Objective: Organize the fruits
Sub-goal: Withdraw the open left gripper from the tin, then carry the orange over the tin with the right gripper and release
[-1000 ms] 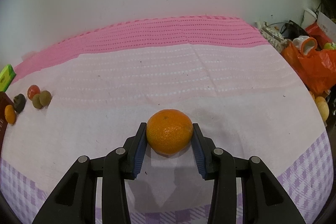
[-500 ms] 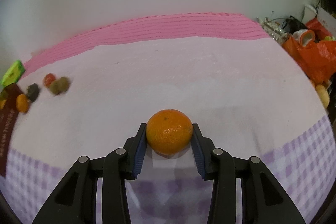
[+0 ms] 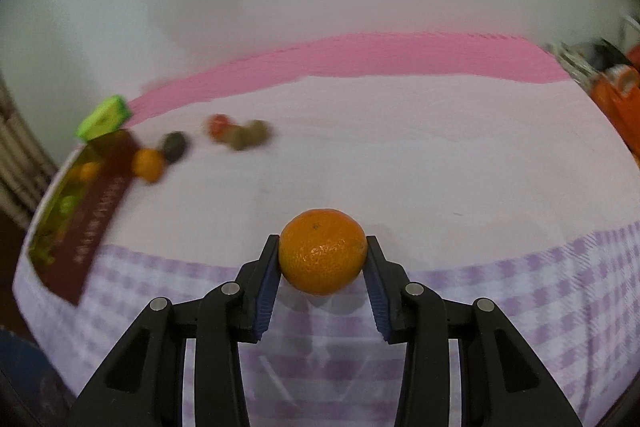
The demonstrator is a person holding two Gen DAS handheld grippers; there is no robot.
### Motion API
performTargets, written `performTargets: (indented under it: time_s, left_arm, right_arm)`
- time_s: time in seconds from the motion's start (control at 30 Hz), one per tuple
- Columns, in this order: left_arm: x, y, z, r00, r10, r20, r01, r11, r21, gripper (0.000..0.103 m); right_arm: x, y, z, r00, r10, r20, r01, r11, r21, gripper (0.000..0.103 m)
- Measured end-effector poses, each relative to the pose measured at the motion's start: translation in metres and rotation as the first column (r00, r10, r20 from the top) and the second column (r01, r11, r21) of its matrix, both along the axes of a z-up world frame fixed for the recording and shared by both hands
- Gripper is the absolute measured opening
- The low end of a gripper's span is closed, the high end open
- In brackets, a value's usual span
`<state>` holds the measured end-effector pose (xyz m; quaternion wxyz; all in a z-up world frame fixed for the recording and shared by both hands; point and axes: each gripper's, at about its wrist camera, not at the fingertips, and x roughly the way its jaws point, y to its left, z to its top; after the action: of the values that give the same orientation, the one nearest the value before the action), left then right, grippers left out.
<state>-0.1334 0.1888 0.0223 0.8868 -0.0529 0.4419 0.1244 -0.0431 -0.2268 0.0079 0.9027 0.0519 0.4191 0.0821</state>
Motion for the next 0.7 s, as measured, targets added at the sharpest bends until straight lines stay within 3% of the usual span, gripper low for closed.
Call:
performTargets:
  time_s: [0.17,0.4,0.57,0.7]
  left_arm:
    - [0.001,0.003,0.000,1.000,0.002,-0.009,-0.002,1.000,-0.013,0.072]
    - [0.001,0.005,0.000,1.000,0.000,-0.012,-0.001,1.000,-0.019,0.075]
    - [0.001,0.007,0.000,1.000,0.008,-0.009,-0.008,1.000,-0.023,0.076]
    - [0.002,0.009,-0.001,1.000,0.016,-0.018,-0.017,0.999,-0.033,0.076]
  right_arm:
    - [-0.002,0.066,0.028,0.987,0.150,0.049,-0.150,0.989,-0.008,0.041]
    - [0.002,0.169,0.060,0.920,0.381,0.091,-0.379,0.925,-0.038,0.041]
    - [0.014,0.215,0.057,0.887,0.457,0.060,-0.454,0.889,-0.056,0.041]
    - [0.028,0.238,0.046,0.883,0.470,0.020,-0.467,0.881,-0.072,0.041]
